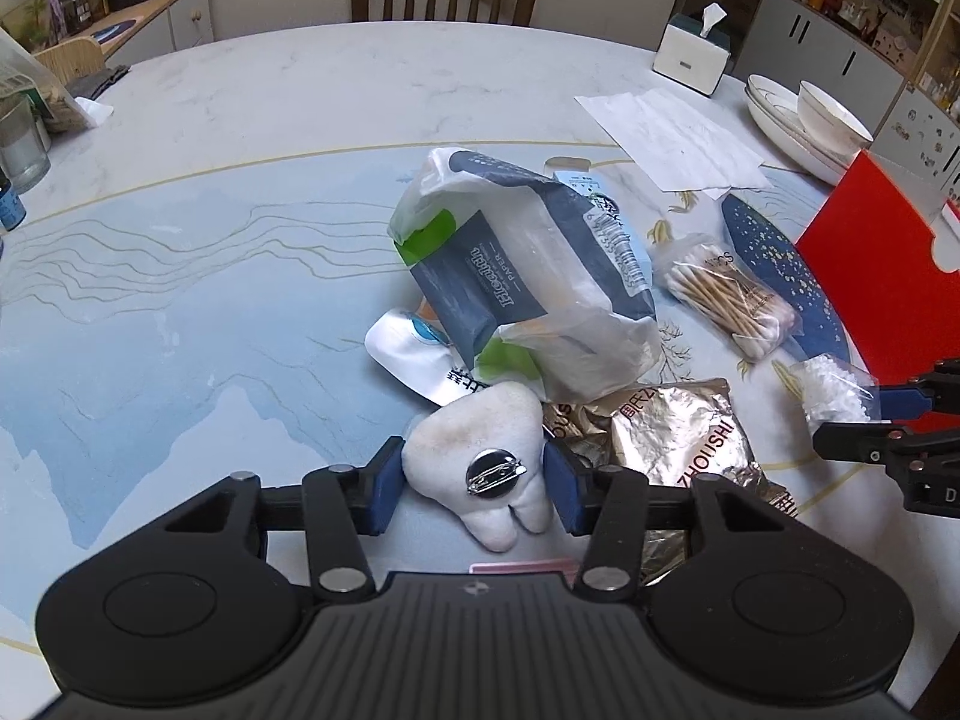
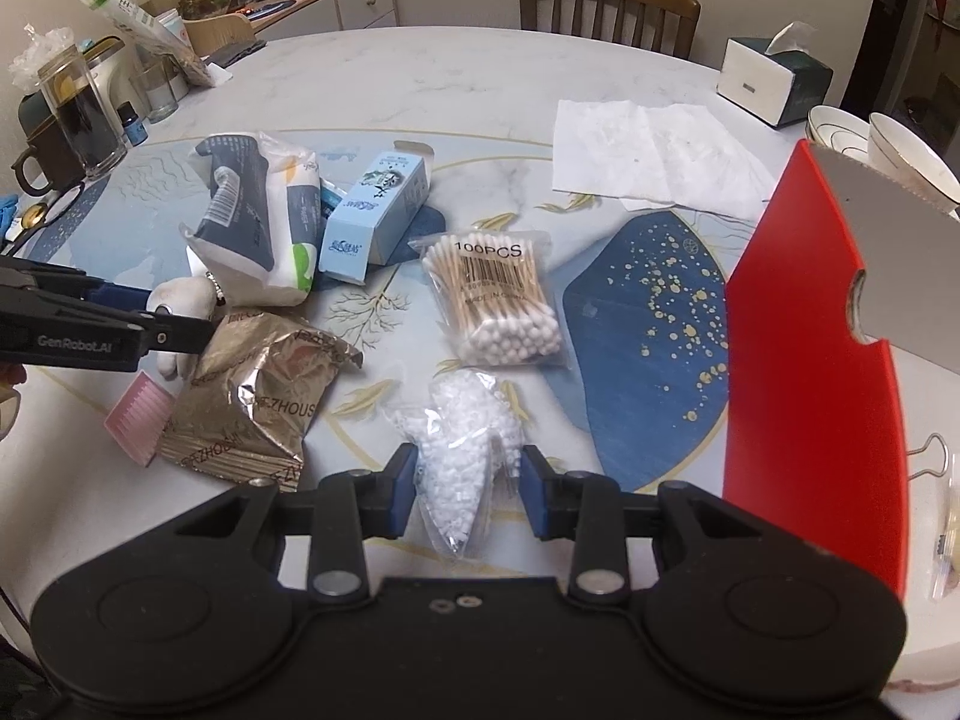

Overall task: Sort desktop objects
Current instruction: 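Carry the tooth plush and cotton-ball bag into the red box with both tools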

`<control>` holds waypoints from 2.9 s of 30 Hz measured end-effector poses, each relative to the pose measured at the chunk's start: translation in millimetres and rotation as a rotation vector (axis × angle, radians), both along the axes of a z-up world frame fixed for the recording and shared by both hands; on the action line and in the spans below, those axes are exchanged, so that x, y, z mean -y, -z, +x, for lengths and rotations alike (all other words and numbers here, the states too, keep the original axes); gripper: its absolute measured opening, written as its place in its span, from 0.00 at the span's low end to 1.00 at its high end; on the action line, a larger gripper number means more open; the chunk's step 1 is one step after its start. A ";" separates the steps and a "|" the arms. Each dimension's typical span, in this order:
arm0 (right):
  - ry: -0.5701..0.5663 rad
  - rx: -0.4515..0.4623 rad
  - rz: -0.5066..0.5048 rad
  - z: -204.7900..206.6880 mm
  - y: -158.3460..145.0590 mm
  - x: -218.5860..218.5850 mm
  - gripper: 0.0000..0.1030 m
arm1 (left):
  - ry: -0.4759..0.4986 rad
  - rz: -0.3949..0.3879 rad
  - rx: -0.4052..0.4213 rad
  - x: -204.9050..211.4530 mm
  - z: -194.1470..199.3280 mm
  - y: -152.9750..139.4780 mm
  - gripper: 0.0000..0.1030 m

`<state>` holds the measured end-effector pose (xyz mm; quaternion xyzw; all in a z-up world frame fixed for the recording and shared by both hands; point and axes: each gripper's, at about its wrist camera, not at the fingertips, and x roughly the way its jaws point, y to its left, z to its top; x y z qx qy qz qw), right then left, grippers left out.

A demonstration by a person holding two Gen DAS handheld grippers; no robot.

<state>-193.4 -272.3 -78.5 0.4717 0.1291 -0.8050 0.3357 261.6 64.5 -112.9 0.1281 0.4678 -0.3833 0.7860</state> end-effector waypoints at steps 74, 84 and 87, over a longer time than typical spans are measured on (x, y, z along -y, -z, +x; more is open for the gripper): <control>0.137 -0.098 -0.062 -141.6 -54.2 -244.1 0.34 | 0.419 -0.011 0.128 307.8 -180.3 -82.6 0.45; 0.160 -0.006 0.001 -176.3 -26.6 -233.4 0.34 | 0.433 0.095 0.116 351.0 -168.3 -59.8 0.45; 0.168 0.008 0.029 -183.0 -18.5 -228.6 0.34 | 0.442 0.130 0.117 361.0 -165.8 -51.8 0.45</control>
